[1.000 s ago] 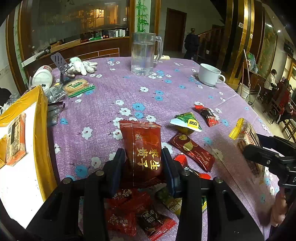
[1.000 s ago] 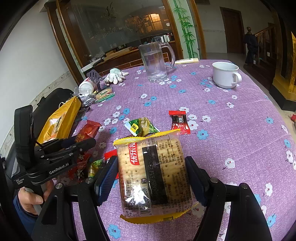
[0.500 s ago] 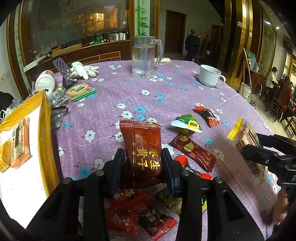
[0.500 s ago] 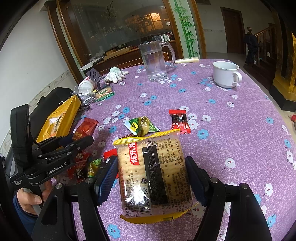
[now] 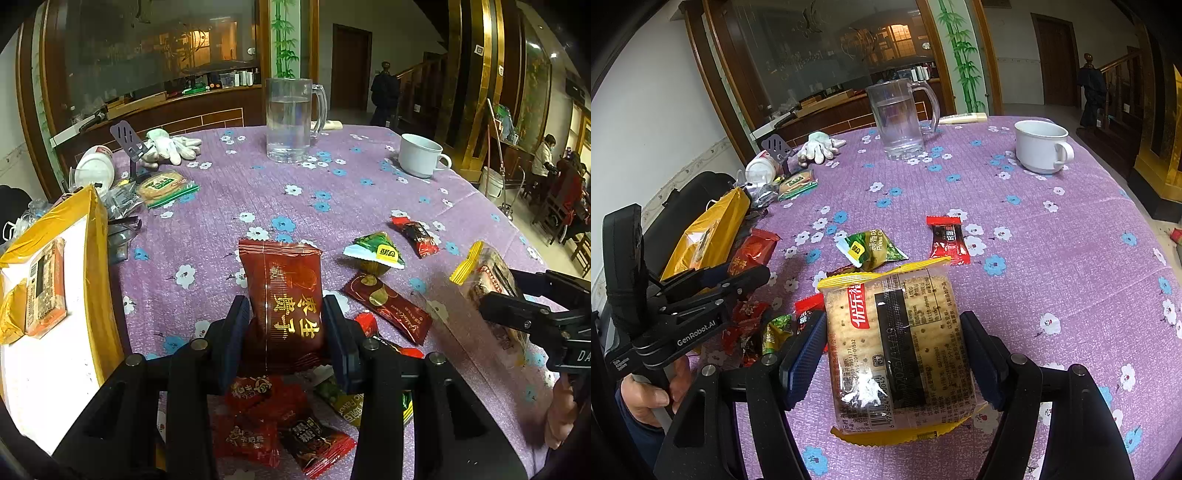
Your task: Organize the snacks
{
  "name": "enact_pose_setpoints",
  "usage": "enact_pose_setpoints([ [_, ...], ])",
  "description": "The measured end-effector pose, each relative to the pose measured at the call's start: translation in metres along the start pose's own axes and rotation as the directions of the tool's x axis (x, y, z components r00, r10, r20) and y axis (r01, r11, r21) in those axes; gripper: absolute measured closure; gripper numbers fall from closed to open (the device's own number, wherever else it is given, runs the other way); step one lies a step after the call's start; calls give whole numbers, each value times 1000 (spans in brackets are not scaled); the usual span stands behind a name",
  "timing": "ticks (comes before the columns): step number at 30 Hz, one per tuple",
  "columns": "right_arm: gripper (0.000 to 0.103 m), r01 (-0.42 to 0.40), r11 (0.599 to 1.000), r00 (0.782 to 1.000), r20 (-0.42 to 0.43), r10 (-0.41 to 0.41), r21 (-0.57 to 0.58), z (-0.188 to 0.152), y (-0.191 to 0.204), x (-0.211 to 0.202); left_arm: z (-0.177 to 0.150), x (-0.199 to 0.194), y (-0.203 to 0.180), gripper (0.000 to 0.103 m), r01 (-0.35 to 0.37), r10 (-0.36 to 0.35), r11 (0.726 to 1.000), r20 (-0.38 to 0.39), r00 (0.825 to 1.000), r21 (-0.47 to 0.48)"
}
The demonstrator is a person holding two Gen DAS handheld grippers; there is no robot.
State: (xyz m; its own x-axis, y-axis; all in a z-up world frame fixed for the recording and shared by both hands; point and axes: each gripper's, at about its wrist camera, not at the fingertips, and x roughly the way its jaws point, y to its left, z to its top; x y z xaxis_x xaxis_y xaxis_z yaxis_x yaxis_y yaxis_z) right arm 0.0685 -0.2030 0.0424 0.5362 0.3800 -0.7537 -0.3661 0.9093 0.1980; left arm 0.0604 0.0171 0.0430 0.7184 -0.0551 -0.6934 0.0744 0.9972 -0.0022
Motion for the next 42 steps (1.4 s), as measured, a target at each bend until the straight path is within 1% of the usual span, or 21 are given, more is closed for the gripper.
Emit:
enact_pose_setpoints([
  [28,30,3,1000,1000,1,-3,-2,1,-1,0,1,-10,-2,65,-27,27,1000,44,999,9],
  [36,30,35,999,999,8,-35,5,3,-4,2,4,-23,1,65,-51,51,999,100,994,-3],
  [38,30,32,999,999,9,-32,26,3,-7,1,5,-29,2,65,-63,64,998,121,991,-7],
  [39,31,26,999,1000,6,-26,37,3,-8,1,6,-32,4,65,-64,65,998,127,990,-12],
  [41,37,24,998,1000,8,-25,58,4,-9,-1,8,-39,7,65,-59,62,998,139,988,-23],
  [42,37,8,998,1000,6,-9,68,5,-7,-3,8,-45,9,65,-61,64,998,150,987,-26],
])
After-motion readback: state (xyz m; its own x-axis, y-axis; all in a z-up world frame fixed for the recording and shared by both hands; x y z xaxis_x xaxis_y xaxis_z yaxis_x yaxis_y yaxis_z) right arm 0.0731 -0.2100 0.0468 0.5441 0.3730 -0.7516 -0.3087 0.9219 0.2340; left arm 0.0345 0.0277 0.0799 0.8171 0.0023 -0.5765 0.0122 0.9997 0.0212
